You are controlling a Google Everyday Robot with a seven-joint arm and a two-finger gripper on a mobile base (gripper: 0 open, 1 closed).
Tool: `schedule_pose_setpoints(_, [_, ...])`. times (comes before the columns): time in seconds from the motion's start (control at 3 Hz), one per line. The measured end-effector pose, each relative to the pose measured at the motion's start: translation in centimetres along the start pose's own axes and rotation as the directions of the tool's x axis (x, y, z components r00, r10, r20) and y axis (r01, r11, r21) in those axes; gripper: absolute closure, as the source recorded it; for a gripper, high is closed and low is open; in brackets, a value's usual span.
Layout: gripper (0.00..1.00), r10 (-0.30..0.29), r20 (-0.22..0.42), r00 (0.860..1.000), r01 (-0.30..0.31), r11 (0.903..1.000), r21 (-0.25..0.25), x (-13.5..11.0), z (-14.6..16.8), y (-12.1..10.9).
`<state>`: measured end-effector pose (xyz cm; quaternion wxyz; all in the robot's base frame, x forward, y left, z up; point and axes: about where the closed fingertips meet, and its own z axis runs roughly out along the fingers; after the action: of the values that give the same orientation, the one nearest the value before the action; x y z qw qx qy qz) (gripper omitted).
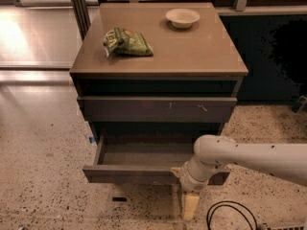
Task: Open middle drawer
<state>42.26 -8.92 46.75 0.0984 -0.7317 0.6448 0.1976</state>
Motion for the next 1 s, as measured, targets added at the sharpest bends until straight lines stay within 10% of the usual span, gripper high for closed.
schedule_pose_setpoints(1.0, [0.0, -0.01, 0.02, 1.0, 0.012, 0.9967, -0.08, 2.8, 3.8, -4.7])
